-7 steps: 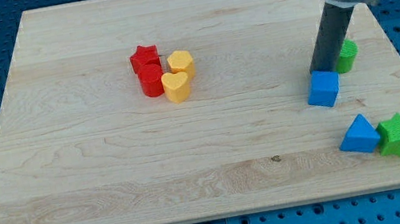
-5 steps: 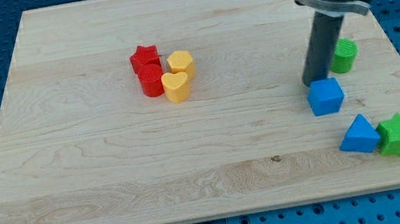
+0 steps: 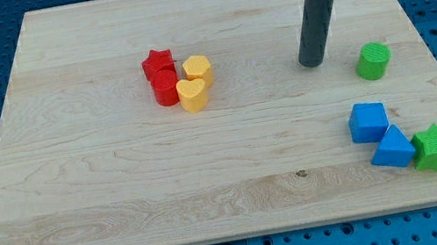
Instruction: Move the green circle towards the blue cube
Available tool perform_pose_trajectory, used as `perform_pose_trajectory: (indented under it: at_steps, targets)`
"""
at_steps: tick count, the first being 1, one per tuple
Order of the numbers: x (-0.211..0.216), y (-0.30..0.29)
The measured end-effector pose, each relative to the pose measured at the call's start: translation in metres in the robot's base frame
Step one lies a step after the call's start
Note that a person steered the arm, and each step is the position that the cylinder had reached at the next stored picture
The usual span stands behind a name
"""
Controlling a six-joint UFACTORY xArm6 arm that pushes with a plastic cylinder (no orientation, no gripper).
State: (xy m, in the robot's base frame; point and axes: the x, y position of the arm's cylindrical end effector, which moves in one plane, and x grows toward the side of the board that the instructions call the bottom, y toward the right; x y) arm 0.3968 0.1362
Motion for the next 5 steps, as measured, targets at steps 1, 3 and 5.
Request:
perform_pose_trajectory:
  at_steps: [1, 3, 5]
  targets:
    - [-0.005, 0.034]
    - [-0.003, 0.074]
    - [0.017, 0.089]
